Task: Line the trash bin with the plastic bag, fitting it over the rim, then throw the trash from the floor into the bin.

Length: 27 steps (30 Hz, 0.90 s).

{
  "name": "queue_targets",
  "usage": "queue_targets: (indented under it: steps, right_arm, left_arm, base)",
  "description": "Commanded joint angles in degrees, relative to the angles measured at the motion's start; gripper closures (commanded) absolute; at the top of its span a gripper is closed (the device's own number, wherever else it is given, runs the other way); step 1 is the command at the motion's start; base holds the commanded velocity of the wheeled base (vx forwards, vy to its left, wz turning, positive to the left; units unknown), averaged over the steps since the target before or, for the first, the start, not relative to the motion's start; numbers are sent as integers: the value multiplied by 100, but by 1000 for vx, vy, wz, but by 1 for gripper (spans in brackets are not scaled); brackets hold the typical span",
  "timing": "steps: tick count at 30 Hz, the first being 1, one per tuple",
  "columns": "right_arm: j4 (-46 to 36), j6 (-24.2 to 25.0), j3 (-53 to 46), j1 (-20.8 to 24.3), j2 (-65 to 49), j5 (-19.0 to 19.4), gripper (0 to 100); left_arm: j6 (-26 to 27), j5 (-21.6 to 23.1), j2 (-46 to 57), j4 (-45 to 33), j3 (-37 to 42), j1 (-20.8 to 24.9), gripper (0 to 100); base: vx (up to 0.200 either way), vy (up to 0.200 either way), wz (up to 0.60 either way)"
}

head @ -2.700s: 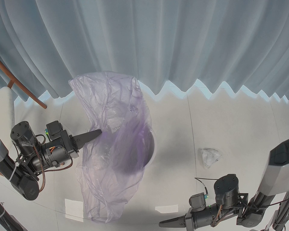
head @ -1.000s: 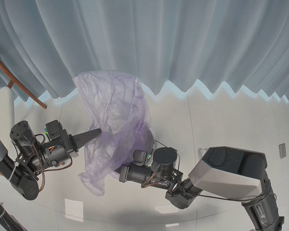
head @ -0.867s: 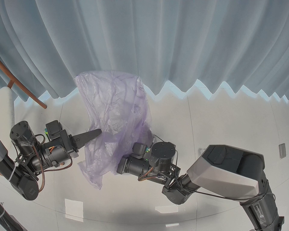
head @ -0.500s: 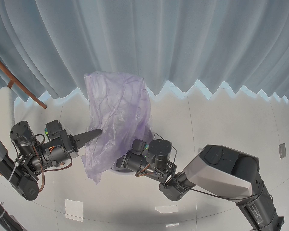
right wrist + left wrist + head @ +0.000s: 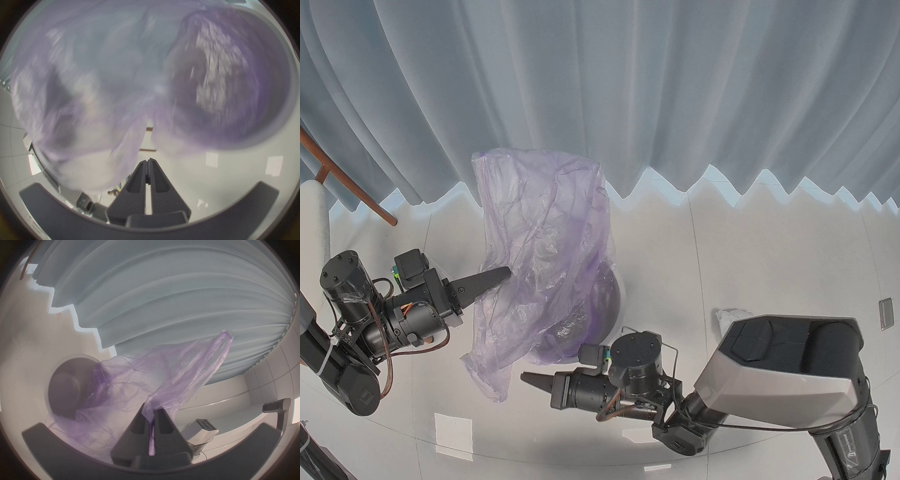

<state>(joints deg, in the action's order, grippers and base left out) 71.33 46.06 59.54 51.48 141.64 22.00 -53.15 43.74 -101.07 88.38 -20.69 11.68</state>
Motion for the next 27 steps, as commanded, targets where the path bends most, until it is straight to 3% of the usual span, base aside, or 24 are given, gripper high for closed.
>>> queue_targets:
  steps: [1, 6, 13, 27]
  right_arm:
    - [-22, 246, -1445, 398, -1104, 384, 100]
    - [-268, 211, -1928, 345, -1350, 428, 100]
    - [-321, -18, -1779, 257, -1227, 419, 100]
    - [-602, -281, 743, -50, -93, -73, 100]
  left_arm:
    - [-2, 3, -18, 4, -5, -8, 100]
    - [-2, 3, 0, 4, 3, -25, 100]
    - [-2, 3, 17, 4, 12, -8, 100]
    - [-11, 12, -9, 4, 47, 1, 100]
  base:
    - [0, 0, 0]
    - [0, 0, 0]
    - [0, 0, 0]
    - [0, 0, 0]
